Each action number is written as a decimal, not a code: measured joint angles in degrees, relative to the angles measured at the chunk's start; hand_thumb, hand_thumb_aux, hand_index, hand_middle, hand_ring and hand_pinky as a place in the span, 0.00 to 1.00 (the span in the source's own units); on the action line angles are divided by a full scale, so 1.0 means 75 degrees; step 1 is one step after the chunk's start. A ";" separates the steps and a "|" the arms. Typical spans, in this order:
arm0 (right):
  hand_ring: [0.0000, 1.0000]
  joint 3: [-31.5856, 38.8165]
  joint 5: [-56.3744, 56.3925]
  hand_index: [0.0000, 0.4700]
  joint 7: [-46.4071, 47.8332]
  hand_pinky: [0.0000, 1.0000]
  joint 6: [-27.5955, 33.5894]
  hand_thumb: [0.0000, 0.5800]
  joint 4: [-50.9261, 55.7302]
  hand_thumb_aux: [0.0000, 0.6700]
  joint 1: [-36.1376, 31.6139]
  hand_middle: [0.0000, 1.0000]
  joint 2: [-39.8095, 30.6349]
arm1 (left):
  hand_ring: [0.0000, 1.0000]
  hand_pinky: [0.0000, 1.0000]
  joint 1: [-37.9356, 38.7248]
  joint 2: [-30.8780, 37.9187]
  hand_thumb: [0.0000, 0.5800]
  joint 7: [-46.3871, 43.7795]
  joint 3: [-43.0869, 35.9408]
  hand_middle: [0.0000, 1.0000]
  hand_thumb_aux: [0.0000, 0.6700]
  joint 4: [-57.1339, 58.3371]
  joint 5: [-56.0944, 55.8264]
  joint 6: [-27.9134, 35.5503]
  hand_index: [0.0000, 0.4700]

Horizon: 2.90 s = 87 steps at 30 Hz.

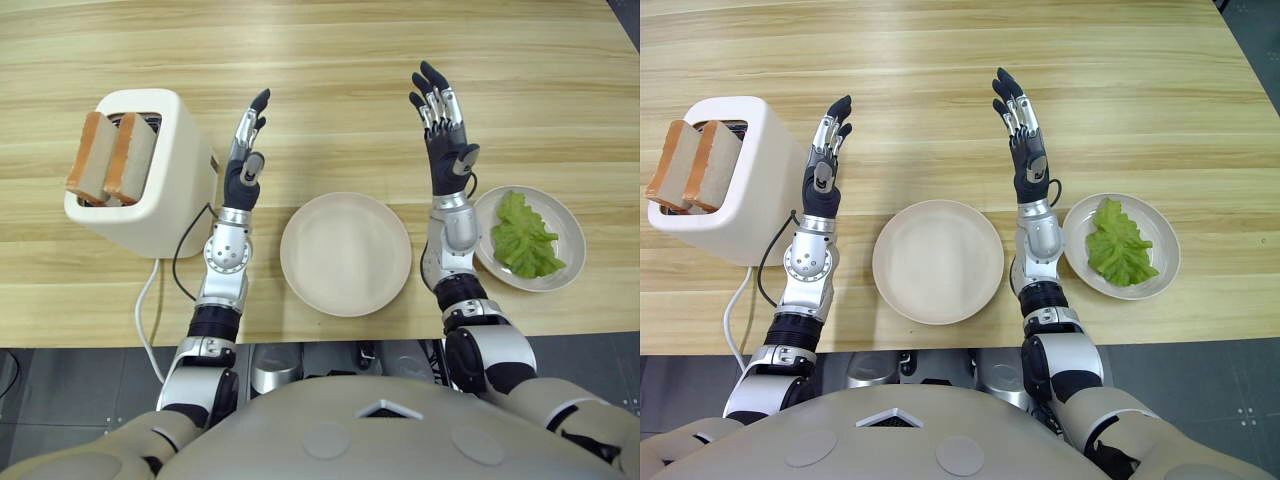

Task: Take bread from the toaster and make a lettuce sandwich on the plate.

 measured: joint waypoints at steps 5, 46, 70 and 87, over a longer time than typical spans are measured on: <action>0.00 0.0000 -0.0005 0.00 -0.0005 0.00 0.0000 0.00 0.0000 0.00 0.0000 0.00 -0.0001 | 0.00 0.00 0.0000 0.0002 0.00 -0.0001 0.0000 0.00 0.00 0.0004 0.0000 -0.0004 0.00; 0.00 -0.0066 0.0004 0.00 0.0070 0.00 0.0013 0.00 0.0401 0.00 -0.0187 0.00 0.0050 | 0.00 0.00 0.2835 0.3254 0.00 0.0002 0.3971 0.00 0.00 -0.4501 0.4099 0.5401 0.00; 0.00 -0.0071 -0.0156 0.00 -0.0057 0.00 -0.0189 0.00 0.0406 0.00 -0.0064 0.00 -0.0086 | 0.00 0.00 0.2537 0.3255 0.76 0.0573 0.3402 0.00 0.51 -0.3654 0.3071 0.5739 0.50; 0.00 -0.0054 -0.0277 0.00 -0.0162 0.00 -0.0220 0.00 0.0404 0.00 -0.0056 0.00 -0.0079 | 0.00 0.00 0.2547 0.3307 1.00 0.0868 0.3043 0.00 1.00 -0.3420 0.3047 0.5719 0.98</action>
